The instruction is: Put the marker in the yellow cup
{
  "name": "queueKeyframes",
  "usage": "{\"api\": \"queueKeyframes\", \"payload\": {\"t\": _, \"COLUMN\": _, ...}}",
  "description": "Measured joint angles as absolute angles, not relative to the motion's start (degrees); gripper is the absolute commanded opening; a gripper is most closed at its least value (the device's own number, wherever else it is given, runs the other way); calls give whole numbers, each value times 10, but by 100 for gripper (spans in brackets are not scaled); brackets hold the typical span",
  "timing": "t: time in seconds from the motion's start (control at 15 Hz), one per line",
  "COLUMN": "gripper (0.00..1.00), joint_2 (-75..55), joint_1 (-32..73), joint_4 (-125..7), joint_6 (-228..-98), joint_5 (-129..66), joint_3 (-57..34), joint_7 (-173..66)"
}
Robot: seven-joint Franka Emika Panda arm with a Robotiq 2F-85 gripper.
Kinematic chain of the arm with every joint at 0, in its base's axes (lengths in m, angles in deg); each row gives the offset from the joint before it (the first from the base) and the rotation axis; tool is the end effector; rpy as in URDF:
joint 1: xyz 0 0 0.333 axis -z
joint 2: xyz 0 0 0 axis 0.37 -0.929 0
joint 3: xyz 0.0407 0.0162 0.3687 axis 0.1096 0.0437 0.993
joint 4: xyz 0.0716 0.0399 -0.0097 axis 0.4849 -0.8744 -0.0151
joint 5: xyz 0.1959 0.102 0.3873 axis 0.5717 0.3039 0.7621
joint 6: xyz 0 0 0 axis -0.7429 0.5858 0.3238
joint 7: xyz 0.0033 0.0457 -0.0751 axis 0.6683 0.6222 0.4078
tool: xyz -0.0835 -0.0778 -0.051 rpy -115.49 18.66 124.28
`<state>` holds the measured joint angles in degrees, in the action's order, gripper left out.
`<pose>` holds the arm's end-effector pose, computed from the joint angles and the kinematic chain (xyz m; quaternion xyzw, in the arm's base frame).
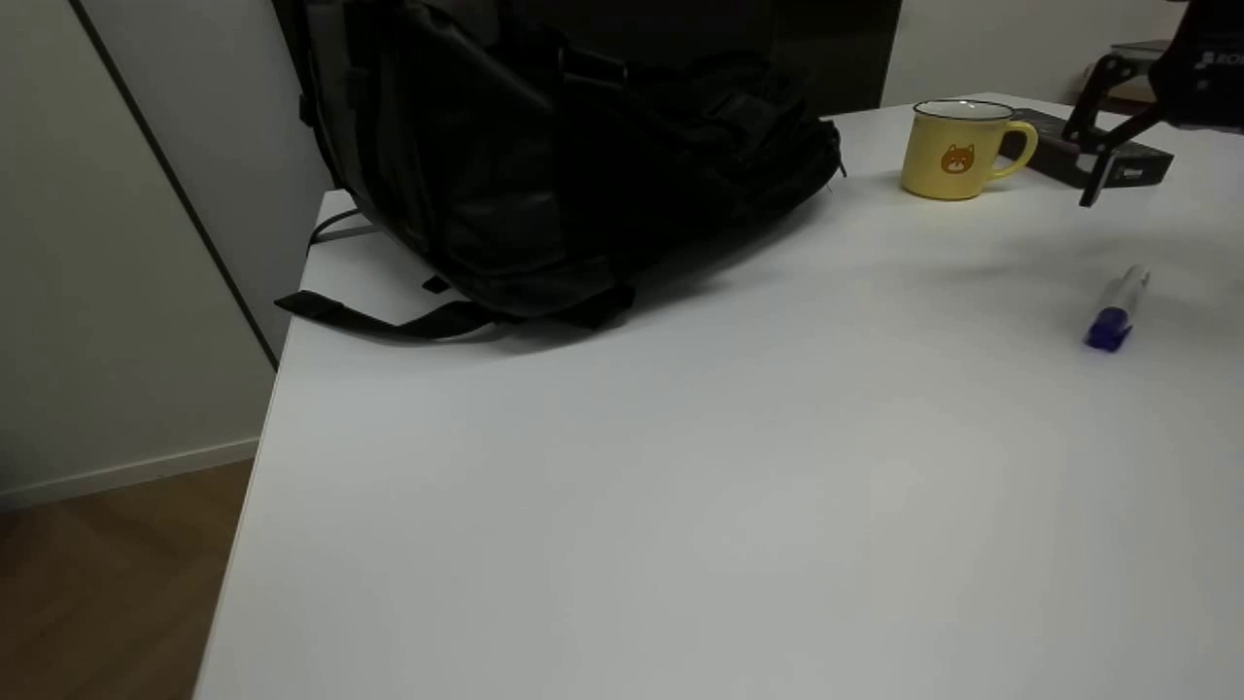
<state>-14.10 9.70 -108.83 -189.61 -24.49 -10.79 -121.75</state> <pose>0.4933 0.0687 0.1270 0.8278 -0.5608 -0.0118 0.0098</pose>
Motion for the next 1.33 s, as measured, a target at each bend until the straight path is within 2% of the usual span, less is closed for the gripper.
{"api": "queueKeyframes", "payload": {"t": 1.33, "gripper": 100, "joint_2": -223, "joint_1": 96, "joint_4": -1075, "joint_6": -1983, "joint_5": -195, "joint_3": -89, "joint_7": -1127}}
